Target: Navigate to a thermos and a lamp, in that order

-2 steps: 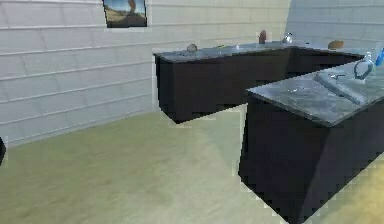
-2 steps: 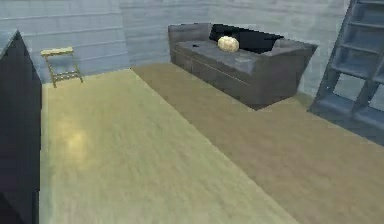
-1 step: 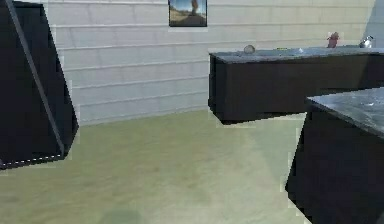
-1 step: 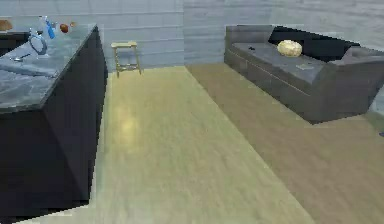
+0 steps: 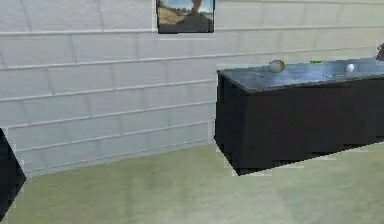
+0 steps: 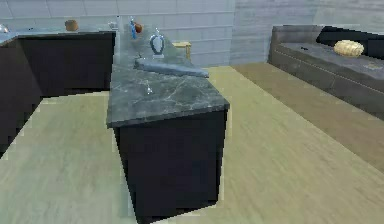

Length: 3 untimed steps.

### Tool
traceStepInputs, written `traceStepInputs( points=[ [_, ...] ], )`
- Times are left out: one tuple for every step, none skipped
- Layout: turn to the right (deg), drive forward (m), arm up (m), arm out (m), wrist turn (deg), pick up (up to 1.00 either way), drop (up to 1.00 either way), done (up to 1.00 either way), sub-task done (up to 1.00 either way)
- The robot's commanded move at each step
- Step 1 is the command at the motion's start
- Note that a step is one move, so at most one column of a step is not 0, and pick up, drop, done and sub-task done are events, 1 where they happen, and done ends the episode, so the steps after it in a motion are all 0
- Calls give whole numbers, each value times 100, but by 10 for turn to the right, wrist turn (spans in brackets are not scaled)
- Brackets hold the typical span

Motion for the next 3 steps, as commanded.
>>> traceStepInputs(
  points=[
    [0, 55, 0, 0, 0, 0, 0, 0, 0],
    [450, 0, 0, 0, 0, 0, 0, 0, 0],
    [450, 0, 0, 0, 0, 0, 0, 0, 0]
  ],
)
